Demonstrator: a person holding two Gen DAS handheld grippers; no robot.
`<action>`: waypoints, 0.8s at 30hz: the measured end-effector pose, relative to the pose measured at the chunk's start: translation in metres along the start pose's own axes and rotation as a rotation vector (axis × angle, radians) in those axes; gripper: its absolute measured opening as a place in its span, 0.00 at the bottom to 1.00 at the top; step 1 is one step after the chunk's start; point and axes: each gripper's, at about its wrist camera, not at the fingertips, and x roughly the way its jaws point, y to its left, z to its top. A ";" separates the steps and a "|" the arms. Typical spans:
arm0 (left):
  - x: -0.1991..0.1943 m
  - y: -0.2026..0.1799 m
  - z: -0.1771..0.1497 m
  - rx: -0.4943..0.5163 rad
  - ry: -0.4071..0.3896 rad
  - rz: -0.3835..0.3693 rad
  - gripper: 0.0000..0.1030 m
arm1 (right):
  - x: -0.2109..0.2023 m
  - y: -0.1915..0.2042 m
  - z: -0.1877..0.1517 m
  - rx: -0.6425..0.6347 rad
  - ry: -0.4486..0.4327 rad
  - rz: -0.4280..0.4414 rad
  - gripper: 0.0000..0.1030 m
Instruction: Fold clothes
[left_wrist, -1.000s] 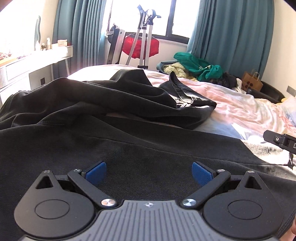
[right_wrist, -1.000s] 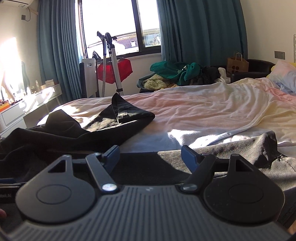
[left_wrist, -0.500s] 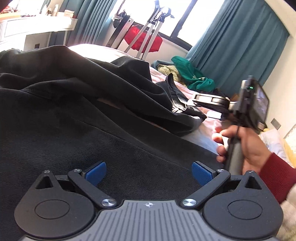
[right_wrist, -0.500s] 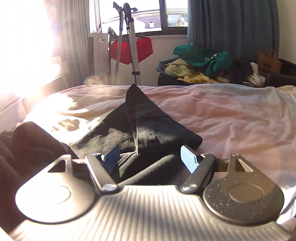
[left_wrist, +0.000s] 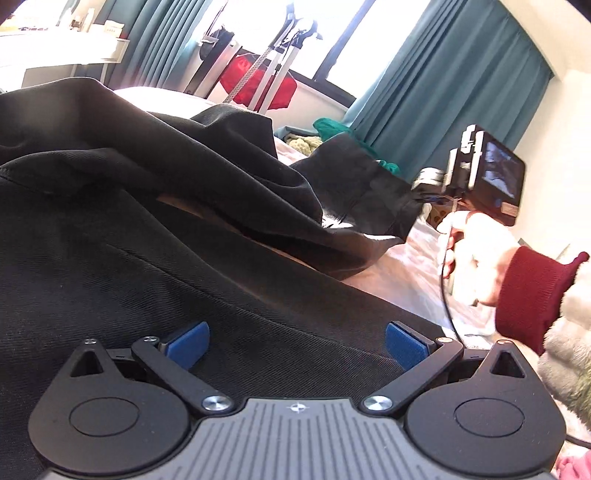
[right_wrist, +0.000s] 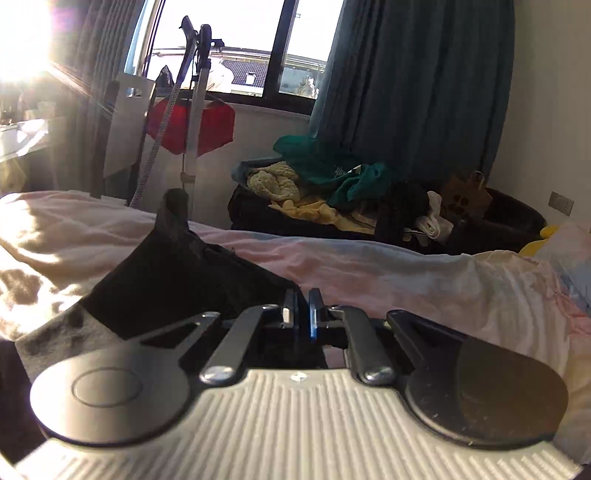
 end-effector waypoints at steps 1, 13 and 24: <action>-0.002 0.001 0.001 -0.016 0.001 0.000 1.00 | -0.006 -0.016 0.012 0.034 -0.017 -0.030 0.06; -0.018 0.002 0.005 -0.063 -0.019 0.022 1.00 | -0.070 -0.197 0.047 0.331 -0.020 -0.234 0.03; -0.014 0.001 0.003 0.003 -0.015 0.057 1.00 | 0.000 -0.165 -0.105 0.687 0.355 0.092 0.71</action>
